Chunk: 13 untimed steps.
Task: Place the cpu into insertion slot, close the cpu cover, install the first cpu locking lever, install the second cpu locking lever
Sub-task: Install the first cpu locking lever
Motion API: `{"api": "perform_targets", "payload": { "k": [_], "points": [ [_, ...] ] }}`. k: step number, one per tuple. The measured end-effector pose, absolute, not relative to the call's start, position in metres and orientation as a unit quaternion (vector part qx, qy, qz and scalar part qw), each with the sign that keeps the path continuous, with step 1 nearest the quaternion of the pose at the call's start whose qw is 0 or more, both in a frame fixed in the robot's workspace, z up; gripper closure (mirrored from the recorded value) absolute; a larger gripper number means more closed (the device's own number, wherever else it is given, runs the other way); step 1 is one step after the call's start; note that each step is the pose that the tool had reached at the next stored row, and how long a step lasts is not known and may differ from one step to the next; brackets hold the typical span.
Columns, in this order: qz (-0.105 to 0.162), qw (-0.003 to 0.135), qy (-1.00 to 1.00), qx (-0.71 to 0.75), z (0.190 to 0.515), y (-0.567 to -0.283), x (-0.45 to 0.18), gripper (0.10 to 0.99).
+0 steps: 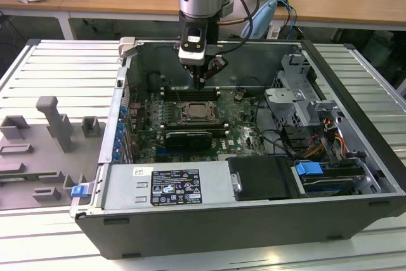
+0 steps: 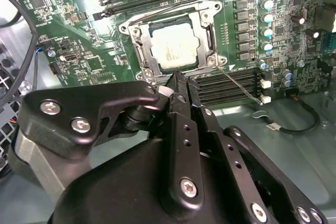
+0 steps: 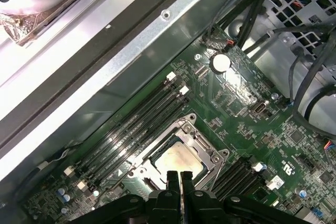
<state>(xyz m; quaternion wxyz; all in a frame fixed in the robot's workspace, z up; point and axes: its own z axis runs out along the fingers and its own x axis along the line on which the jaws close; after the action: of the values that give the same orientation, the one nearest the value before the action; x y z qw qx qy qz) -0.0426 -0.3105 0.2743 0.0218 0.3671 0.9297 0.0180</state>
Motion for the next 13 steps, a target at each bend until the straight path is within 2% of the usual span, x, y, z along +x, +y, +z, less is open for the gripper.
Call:
{"api": "perform_targets", "payload": {
  "k": [13],
  "points": [
    [0.019,0.021,0.944,0.329,0.2743,-0.3105,-0.0427,0.925]
  ]
}}
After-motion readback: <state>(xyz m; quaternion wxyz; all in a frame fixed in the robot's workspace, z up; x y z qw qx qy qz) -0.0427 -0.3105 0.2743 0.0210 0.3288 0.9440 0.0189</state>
